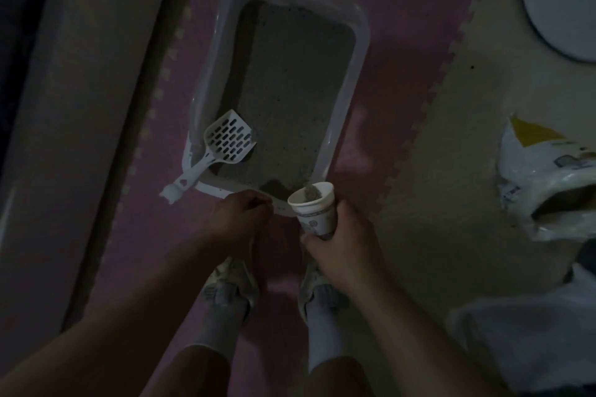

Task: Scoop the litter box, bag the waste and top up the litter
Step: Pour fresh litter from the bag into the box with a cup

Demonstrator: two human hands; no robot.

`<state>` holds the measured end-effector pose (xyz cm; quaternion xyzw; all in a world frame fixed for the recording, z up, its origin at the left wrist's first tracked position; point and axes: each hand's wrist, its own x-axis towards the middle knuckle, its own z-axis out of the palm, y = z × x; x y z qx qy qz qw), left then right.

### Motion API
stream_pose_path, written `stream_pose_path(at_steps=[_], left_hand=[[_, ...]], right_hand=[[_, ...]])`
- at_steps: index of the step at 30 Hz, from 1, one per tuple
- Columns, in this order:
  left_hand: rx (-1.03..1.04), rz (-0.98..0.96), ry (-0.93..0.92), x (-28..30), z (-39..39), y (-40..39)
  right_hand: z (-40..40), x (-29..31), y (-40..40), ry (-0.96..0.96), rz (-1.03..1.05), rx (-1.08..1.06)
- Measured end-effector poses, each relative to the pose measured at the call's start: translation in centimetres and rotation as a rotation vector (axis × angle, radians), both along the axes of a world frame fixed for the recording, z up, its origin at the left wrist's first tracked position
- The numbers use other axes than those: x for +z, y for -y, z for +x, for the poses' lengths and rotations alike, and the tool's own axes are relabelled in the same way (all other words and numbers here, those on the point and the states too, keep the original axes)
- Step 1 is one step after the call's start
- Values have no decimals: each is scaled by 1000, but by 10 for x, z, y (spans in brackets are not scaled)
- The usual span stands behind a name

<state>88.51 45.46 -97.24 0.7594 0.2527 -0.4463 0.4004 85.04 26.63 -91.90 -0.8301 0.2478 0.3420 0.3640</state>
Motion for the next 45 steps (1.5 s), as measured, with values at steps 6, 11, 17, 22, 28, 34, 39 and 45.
stream_pose_path(at_steps=[6,11,17,22,28,34,39,45], left_hand=[[46,3,13,3,1,3],[59,-2,5,6,1,5],[52,-14,-1,8,2,5],[54,1,1,10,2,5],[39,-3,2,13,4,7],[49,1,14,11,2,4],[46,-5,-25,8,-1,-2],[51,-1,-19,8,-4,-8]], right_hand=[[0,-1,3,10,-31,19],[1,0,4,35,-59,31],[5,0,8,37,-91,4],[4,-1,8,21,-76,23],[2,0,4,47,-66,10],[4,0,1,48,-58,26],[3,-1,-3,31,-65,37],[2,0,-6,27,-71,14]])
